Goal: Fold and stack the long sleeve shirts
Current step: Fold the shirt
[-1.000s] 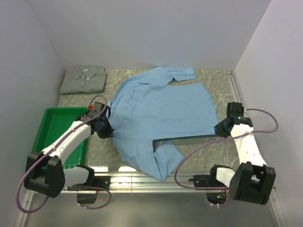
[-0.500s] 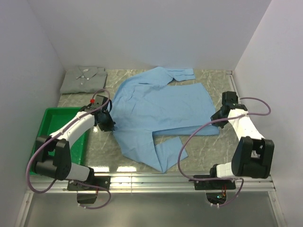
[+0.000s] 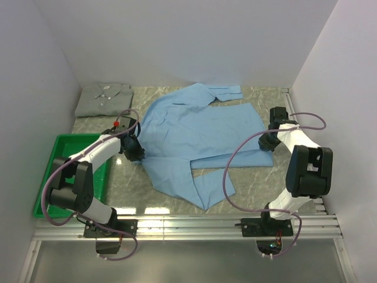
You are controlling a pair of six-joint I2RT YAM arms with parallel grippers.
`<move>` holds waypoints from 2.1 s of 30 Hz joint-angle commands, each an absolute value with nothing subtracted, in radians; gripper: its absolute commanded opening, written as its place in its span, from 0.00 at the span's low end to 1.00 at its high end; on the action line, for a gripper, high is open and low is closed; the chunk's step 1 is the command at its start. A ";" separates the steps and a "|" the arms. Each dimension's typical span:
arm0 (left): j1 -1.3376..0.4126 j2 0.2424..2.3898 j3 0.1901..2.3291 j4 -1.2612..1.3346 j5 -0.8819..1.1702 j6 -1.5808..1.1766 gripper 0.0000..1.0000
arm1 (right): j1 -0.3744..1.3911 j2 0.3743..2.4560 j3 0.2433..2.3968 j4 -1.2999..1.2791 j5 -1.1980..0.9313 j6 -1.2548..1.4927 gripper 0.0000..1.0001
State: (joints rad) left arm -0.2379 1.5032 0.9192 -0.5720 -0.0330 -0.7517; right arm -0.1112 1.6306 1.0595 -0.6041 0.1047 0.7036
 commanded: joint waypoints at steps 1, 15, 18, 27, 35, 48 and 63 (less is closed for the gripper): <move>-0.221 1.505 0.940 -0.528 -0.061 -0.744 0.31 | -0.103 1.643 1.120 -0.548 0.150 0.667 0.21; -0.198 1.368 0.988 -0.509 -0.124 -0.693 0.82 | 0.052 1.457 1.131 -0.555 0.131 0.635 0.73; -0.198 1.336 0.942 -0.479 -0.135 -0.677 0.80 | 0.051 1.425 1.051 -0.499 0.023 0.652 0.70; -0.198 1.290 0.874 -0.477 -0.097 -0.664 0.68 | 0.032 1.538 0.946 -0.365 0.003 0.660 0.64; -0.198 1.298 0.815 -0.511 -0.113 -0.727 0.58 | 0.011 1.678 0.977 -0.308 0.008 0.650 0.63; -0.156 1.295 0.790 -0.543 -0.121 -0.741 0.68 | 0.405 1.352 0.943 -0.382 0.042 0.312 0.71; -0.121 1.247 0.847 -0.502 -0.199 -0.669 0.78 | 1.123 1.407 0.980 -0.692 0.112 0.176 0.70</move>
State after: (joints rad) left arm -0.1276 1.2797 0.8192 -0.5320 -0.1623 -0.6918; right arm 1.0657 1.3849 0.9363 -0.6170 0.0811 0.2028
